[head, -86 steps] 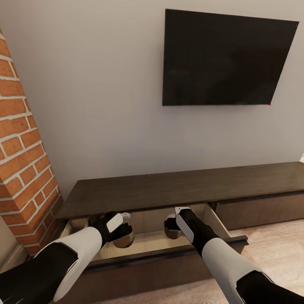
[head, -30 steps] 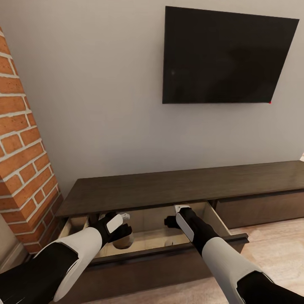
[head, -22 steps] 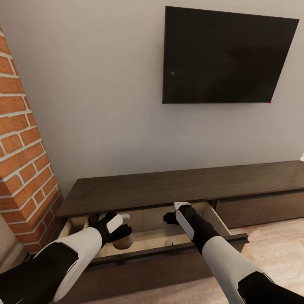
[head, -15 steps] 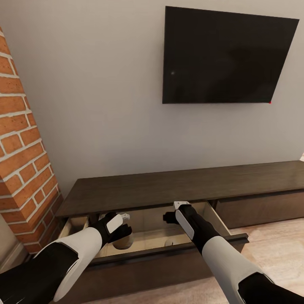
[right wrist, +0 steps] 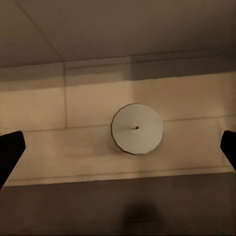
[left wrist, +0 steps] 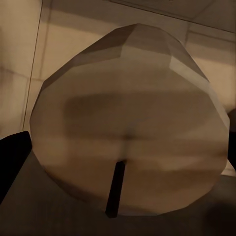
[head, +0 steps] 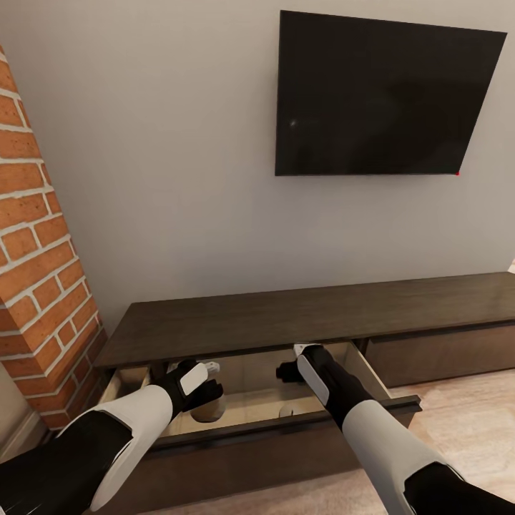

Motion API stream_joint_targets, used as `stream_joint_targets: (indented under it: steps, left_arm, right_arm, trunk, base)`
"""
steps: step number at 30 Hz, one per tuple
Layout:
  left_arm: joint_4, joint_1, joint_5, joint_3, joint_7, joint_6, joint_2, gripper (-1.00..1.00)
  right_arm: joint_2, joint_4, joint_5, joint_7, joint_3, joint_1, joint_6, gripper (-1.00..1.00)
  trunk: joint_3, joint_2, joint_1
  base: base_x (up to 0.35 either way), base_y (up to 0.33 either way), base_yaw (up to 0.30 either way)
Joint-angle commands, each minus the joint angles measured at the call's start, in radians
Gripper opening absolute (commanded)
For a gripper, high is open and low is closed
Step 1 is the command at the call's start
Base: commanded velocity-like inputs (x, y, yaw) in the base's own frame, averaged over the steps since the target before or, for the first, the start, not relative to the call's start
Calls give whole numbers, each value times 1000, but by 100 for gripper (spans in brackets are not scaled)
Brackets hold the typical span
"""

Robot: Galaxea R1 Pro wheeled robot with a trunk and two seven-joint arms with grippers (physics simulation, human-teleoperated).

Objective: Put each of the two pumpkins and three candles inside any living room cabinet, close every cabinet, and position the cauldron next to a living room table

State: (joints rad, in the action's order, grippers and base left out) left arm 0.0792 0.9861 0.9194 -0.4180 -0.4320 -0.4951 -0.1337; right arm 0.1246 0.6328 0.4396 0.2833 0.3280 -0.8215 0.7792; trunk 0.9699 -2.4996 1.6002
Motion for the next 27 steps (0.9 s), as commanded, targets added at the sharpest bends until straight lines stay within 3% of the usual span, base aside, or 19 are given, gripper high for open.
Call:
stream_joint_targets:
  steps: [1,5,16,22,24,26,27]
  left_arm:
    - [2,0,10,-8,-7,-4,0,-100]
    - [2,0,10,-8,-7,-3,0,-100]
    - [3,0,6,-10,-7,-3,-1,-100]
    - [4,0,6,-10,-7,-5,-1,-100]
    - [4,0,6,-10,-8,-5,-1,-100]
    - [4,0,6,-10,-8,-5,-1,-100]
    - [4,0,6,-10,-8,-5,-1,-100]
  right_arm:
    - [-1,13,11,9,3,-1,28,100]
    - [0,59,11,8,-1,-1,79,100]
    - [-1,72,11,8,-1,-1,107,100]
    - [-2,125,14,8,-2,2,179,100]
    - [-3,156,42,8,-3,7,219,100]
    - [-7,208,128,11,-2,27,249,100]
    - [-8,218,142,12,-2,31,254,100]
  trunk:
    - [1,0,0]
    - [1,0,0]
    - [1,0,0]
    - [1,0,0]
    - [1,0,0]
    - [1,0,0]
    - [1,0,0]
  base:
    - [0,0,0]
    - [0,0,0]
    - [0,0,0]
    - [0,0,0]
    - [0,0,0]
    - [0,0,0]
    - [0,0,0]
